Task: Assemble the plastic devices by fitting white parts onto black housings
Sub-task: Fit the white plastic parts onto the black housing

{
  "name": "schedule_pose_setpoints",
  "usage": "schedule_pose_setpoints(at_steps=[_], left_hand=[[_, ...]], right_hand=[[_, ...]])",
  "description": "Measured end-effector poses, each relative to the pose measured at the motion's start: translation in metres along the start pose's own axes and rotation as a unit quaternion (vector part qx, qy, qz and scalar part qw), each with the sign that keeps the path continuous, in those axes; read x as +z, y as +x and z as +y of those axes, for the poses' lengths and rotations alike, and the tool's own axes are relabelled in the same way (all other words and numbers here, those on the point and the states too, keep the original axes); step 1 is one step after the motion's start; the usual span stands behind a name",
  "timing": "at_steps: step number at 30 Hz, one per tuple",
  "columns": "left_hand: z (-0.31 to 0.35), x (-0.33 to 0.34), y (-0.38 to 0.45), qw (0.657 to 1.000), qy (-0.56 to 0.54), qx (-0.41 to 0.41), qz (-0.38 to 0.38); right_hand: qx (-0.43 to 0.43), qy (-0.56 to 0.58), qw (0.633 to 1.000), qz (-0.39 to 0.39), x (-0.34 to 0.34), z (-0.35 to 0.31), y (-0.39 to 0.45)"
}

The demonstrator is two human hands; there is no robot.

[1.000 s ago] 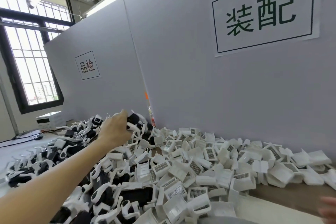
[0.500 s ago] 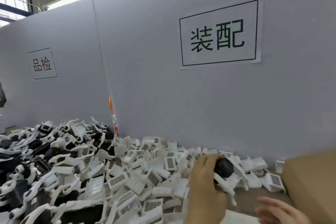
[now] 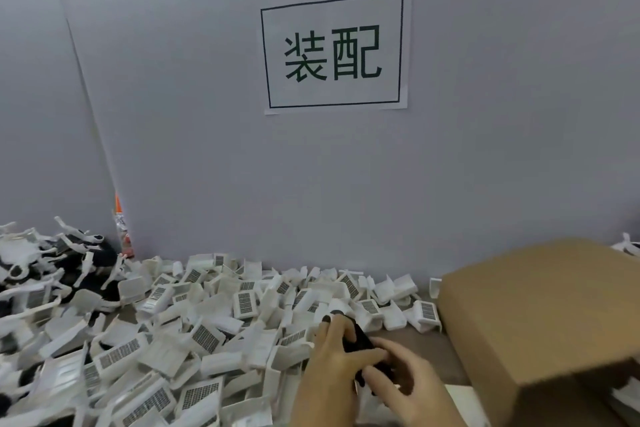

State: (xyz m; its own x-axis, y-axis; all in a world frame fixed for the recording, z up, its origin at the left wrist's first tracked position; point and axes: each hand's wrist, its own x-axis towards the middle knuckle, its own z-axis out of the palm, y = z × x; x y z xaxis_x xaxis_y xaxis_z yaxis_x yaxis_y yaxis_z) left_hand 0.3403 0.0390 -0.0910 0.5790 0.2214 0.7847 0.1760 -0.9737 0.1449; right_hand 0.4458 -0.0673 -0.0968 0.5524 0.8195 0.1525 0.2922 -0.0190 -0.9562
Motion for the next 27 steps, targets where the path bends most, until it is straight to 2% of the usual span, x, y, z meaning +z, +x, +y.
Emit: schedule_pose_setpoints(at_steps=[2, 5, 7, 9, 12, 14, 17, 20, 23, 27], left_hand=[[-0.001, 0.003, 0.001, 0.998, -0.065, -0.013, 0.021], [0.016, 0.002, 0.001, 0.963, -0.21, -0.154, -0.074], [0.025, 0.004, 0.006, 0.932, -0.258, -0.242, -0.075], [0.033, 0.005, 0.015, 0.872, -0.33, -0.355, -0.071], [0.044, 0.011, 0.025, 0.747, -0.459, -0.479, -0.034], [0.046, 0.013, 0.025, 0.696, -0.518, -0.497, 0.0], [0.04, 0.015, 0.022, 0.645, -0.575, -0.501, 0.054], [0.034, 0.017, 0.019, 0.637, -0.591, -0.491, 0.064], [0.035, 0.02, 0.019, 0.665, -0.586, -0.46, 0.051], [0.033, 0.026, 0.019, 0.699, -0.571, -0.43, 0.034]], right_hand=[[0.005, 0.025, 0.999, 0.038, 0.0, -0.002, 0.0], [0.035, 0.098, 0.986, 0.13, -0.006, 0.001, 0.005], [0.035, 0.115, 0.976, 0.181, -0.008, 0.004, 0.007], [0.011, 0.099, 0.973, 0.208, -0.007, 0.007, 0.006], [-0.023, 0.021, 0.977, 0.211, -0.005, 0.01, 0.003], [-0.045, -0.029, 0.98, 0.191, -0.003, 0.011, 0.001], [-0.092, -0.097, 0.982, 0.133, 0.0, 0.005, 0.0], [-0.124, -0.119, 0.98, 0.104, 0.004, 0.004, -0.001], [-0.127, -0.14, 0.976, 0.105, 0.005, 0.009, 0.002], [-0.088, -0.178, 0.972, 0.123, 0.005, 0.011, 0.003]])
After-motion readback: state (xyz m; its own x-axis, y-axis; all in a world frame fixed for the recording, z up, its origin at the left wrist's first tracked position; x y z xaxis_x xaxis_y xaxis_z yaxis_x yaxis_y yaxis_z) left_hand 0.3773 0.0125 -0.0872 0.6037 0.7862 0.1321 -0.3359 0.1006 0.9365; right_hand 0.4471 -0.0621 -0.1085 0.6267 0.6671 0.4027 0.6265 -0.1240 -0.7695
